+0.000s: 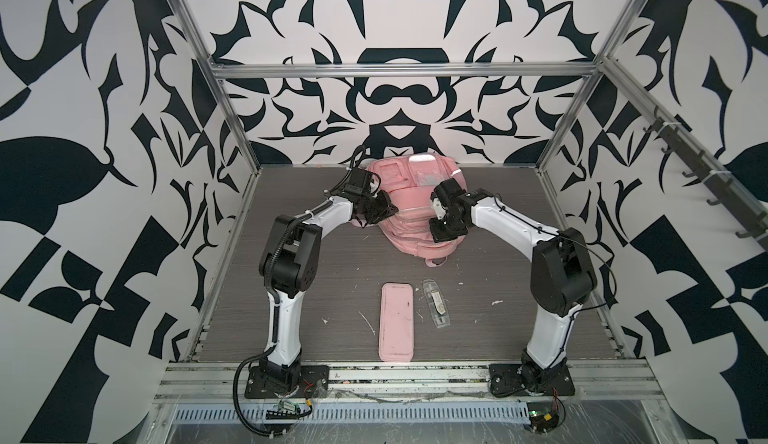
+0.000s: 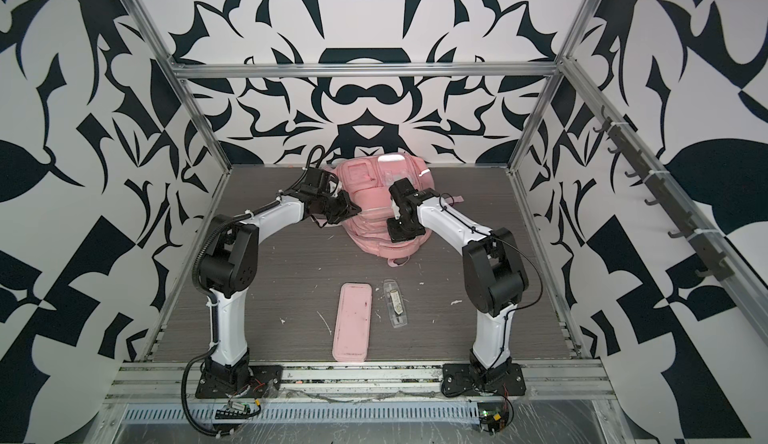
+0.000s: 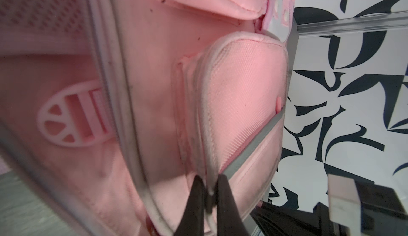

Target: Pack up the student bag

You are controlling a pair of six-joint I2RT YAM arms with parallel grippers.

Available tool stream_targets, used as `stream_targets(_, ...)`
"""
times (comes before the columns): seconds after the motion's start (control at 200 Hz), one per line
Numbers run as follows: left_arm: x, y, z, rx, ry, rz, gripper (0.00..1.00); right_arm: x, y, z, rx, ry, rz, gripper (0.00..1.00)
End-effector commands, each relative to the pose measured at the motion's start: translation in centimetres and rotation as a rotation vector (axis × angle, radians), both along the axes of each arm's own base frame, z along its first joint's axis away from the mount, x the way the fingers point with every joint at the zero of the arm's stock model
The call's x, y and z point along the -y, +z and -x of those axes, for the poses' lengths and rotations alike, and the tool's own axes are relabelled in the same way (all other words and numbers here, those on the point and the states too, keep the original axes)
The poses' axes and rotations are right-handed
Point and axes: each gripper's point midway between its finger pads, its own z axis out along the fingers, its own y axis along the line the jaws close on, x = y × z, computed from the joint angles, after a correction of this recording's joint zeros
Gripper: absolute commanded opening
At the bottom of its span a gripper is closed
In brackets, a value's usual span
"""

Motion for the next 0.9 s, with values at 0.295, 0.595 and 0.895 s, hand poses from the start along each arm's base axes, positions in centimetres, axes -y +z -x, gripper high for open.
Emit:
stream_targets(0.295,0.0,4.5,-2.3,0.102,0.049,0.123,0.00,-0.3,1.3,0.5,-0.010,0.005,-0.021,0.00)
stream_targets(0.595,1.4,6.9,-2.1,0.123,0.040,0.195,0.00,-7.3,2.0,2.5,-0.042,0.196,-0.109,0.00)
stream_targets(0.895,1.5,8.5,-1.9,0.144,0.049,0.238,0.00,-10.9,1.4,1.5,-0.050,0.221,-0.159,0.00)
